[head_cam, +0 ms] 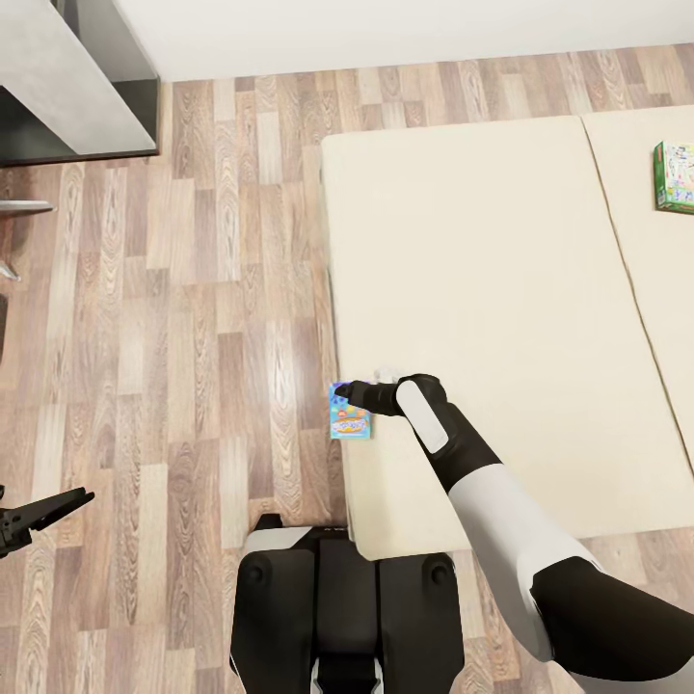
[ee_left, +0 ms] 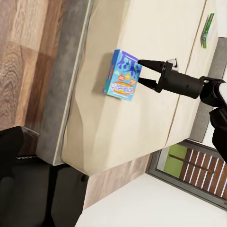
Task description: Put all the toys in the child's room - the three board games (two on the bed and one on the table), the two jigsaw puzzles on the table, and the tennis ball on the table - inside the toy box on the table in the child's room.
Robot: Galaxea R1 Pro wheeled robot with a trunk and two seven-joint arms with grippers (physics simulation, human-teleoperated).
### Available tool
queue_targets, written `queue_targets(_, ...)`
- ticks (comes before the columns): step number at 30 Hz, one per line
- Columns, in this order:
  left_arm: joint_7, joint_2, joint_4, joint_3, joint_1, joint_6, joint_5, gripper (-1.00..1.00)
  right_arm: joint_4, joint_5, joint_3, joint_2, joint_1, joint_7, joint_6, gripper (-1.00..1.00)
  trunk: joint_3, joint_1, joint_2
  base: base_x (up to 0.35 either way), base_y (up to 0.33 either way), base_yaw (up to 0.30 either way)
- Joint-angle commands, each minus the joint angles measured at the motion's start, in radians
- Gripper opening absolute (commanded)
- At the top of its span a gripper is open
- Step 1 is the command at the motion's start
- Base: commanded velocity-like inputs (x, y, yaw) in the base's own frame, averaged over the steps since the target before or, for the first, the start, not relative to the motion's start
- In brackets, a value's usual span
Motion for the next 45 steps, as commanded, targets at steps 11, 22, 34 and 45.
queue_targets(11,-0.005,0.000,0.000,0.000,0.000,0.011,-0.002,1.00,-0.001,-0.010,0.001,0.000,0.000,-0.008,0.002,1.00,-0.001,0.001,-0.002,0.000,0.028,0.000)
queue_targets(22,-0.005,0.000,0.000,0.000,0.000,0.011,-0.002,1.00,-0.001,-0.010,0.001,0.000,0.000,-0.009,0.001,1.00,-0.001,0.001,-0.002,0.000,0.000,0.000)
queue_targets(34,-0.005,0.000,0.000,0.001,0.000,0.011,-0.002,1.00,-0.001,-0.010,0.001,0.000,0.000,-0.010,0.000,1.00,-0.001,0.001,-0.002,0.000,0.000,0.000)
queue_targets(45,-0.005,0.000,0.000,0.002,0.000,0.011,-0.002,1.00,-0.001,-0.010,0.001,0.000,0.000,-0.011,0.000,1.00,-0.001,0.001,-0.002,0.000,0.000,0.000)
